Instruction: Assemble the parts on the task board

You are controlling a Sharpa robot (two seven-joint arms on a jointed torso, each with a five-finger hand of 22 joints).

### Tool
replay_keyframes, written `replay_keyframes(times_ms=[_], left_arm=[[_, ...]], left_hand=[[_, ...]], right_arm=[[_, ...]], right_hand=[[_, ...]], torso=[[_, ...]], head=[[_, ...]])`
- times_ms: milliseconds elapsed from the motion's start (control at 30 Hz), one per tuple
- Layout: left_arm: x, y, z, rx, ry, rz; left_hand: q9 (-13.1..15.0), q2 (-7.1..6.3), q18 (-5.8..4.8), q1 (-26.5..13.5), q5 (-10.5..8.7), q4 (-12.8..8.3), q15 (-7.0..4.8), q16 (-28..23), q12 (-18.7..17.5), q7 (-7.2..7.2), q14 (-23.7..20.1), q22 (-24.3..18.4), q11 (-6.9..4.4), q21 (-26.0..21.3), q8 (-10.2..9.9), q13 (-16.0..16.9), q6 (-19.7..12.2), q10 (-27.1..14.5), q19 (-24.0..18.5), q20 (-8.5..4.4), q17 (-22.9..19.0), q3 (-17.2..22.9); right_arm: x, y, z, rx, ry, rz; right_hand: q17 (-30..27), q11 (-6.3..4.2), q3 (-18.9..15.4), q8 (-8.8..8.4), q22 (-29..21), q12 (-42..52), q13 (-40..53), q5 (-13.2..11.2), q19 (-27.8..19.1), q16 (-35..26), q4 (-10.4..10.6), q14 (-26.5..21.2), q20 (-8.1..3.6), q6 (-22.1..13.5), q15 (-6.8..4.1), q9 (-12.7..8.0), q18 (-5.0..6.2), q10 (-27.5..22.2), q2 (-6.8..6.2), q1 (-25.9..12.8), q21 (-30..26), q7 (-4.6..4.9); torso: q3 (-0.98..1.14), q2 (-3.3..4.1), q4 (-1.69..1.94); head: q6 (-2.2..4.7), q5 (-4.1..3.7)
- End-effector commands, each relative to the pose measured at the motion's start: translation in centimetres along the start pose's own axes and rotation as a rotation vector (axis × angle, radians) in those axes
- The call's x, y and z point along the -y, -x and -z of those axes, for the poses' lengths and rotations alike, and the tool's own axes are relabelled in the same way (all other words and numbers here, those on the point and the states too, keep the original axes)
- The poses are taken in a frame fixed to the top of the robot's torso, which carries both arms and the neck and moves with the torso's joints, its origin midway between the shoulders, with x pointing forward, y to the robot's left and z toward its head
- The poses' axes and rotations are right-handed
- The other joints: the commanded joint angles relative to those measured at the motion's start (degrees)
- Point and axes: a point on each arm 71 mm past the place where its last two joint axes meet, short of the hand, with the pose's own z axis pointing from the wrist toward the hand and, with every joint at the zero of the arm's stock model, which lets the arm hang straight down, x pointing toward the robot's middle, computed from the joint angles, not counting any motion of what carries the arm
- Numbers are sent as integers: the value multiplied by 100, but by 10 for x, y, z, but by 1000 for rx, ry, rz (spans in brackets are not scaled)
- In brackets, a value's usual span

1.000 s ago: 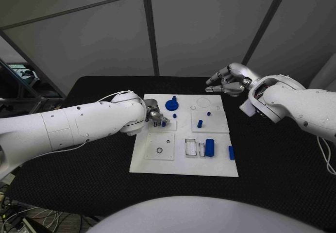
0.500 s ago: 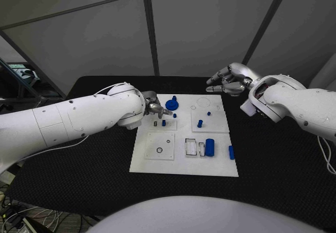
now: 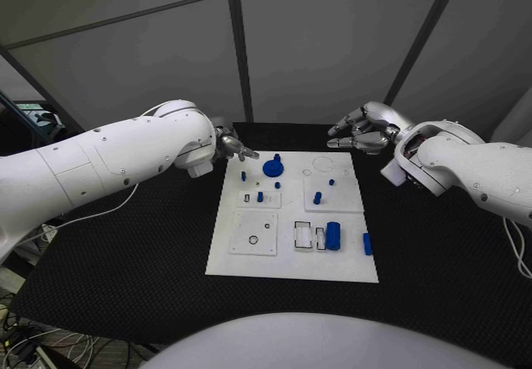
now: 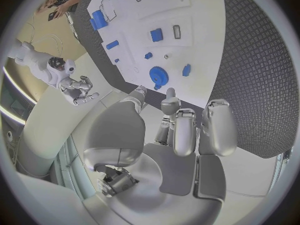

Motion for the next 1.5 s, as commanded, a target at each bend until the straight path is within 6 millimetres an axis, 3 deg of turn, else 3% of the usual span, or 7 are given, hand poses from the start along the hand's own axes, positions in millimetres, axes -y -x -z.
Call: replay_keyframes(times_ms=[33,233,433,600,1100,1500], left_arm=[[-1,1,-7,-60,14,-31],[-7,1,-22,-77,66,-66],[-15,-3,-34,-100,119,-93],[-19,-6,-40,-112,140,-101],[-15,-13,-45,-131,128,-110],[-13,-16,-45,-153,114,-122]], left_hand=[[-75,10,2,77,38,18,39,-11,-13,15,438,8,7,-15,-50,-8,24,-23,1,42,1013,-62],[-210,81,2,185,40,55,37,-11,-21,4,438,17,1,-14,-81,-58,183,-52,2,48,1013,-158],[-239,132,-1,247,45,76,25,-10,0,-20,439,42,-18,2,-36,-50,319,-48,10,42,1015,-199],[-240,138,-5,251,44,81,23,-10,8,-23,439,59,-20,13,-29,-43,332,-42,16,41,1015,-205],[-244,158,-13,229,39,130,15,-11,27,-37,439,100,-31,42,-3,-35,385,-31,29,35,1015,-257],[-245,224,-19,310,40,145,-6,-11,70,-72,439,136,-59,66,46,-6,465,-1,38,25,1015,-297]], right_arm=[[-2,0,-1,-7,10,1],[-2,0,-1,-8,11,1],[-3,-1,-1,-10,13,0],[-4,-2,-2,-10,15,0],[-5,-3,-3,-13,18,-1],[-5,-3,-3,-15,17,-1]], right_hand=[[527,-45,-41,18,-6,-32,223,36,-46,-22,7,345,5,-31,-29,-6,37,14,-10,-63,-24,10],[530,-46,-50,18,3,-33,223,38,-41,-21,9,347,4,-34,-30,-8,35,15,-9,-69,-22,10],[530,-46,-50,18,3,-33,223,38,-41,-21,9,347,4,-34,-30,-8,35,15,-9,-69,-22,10],[530,-46,-50,18,3,-33,223,38,-41,-21,9,347,4,-34,-30,-8,35,15,-9,-69,-22,10],[530,-46,-50,18,3,-33,223,38,-41,-21,9,347,4,-34,-30,-8,35,15,-9,-69,-22,10],[529,-46,-51,21,-5,-32,224,44,-42,-24,10,347,4,-34,-31,-8,36,17,0,-69,-28,9]], torso=[[-6,4,-23],[-4,9,-11],[-1,10,-2],[-7,8,-15],[5,-1,-6],[0,3,-5]], head=[[6,8],[-1,-17],[-17,9],[-32,33],[-58,20],[-58,5]])
